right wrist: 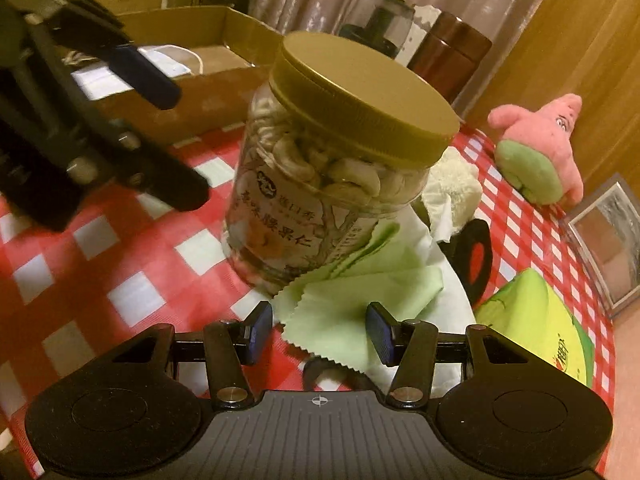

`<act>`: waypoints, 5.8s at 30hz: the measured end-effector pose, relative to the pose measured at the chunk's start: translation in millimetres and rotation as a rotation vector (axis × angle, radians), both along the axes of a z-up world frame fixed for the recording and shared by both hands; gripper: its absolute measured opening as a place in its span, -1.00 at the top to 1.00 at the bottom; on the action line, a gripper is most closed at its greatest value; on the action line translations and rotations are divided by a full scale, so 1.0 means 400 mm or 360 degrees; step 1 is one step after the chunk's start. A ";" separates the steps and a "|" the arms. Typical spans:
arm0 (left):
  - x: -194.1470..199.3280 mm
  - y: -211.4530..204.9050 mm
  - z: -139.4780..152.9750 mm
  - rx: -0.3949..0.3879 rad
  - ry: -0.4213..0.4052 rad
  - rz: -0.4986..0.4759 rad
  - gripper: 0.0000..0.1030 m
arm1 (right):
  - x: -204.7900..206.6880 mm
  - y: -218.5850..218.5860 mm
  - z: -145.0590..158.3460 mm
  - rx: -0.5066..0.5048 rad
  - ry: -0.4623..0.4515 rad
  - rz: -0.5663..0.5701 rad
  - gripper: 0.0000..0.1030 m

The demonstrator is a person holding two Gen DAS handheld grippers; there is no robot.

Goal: Organize soft objects
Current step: 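Grasp the light green cloth with the right tool and lift it, then grasp the black fabric item with the left tool while the right tool holds the green cloth, then carry the green cloth and black item into the cardboard box and open both tools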

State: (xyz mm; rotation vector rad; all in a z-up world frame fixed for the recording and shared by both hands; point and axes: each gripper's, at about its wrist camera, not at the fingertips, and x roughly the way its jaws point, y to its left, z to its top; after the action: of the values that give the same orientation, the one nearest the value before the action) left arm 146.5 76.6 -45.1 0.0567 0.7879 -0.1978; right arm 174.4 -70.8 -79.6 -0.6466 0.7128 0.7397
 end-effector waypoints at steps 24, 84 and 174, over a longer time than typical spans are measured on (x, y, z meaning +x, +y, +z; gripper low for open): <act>-0.014 -0.014 -0.001 -0.0065 0.0029 -0.0032 -0.51 | -0.028 -0.098 0.135 0.0182 -0.0155 -0.0198 0.97; -0.038 -0.348 -0.024 0.0303 -0.0154 -0.0471 1.00 | -0.029 -0.373 0.291 0.0610 -0.0193 -0.0619 0.97; -0.220 0.252 0.480 0.0054 -0.0400 0.0127 0.94 | -0.110 0.056 0.503 0.1121 0.0038 -0.0074 0.97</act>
State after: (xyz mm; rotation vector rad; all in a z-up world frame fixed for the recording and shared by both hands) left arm 58.7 177.4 147.1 0.0805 0.5416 -0.0990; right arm 130.5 -48.4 121.8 0.0205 0.4398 0.8888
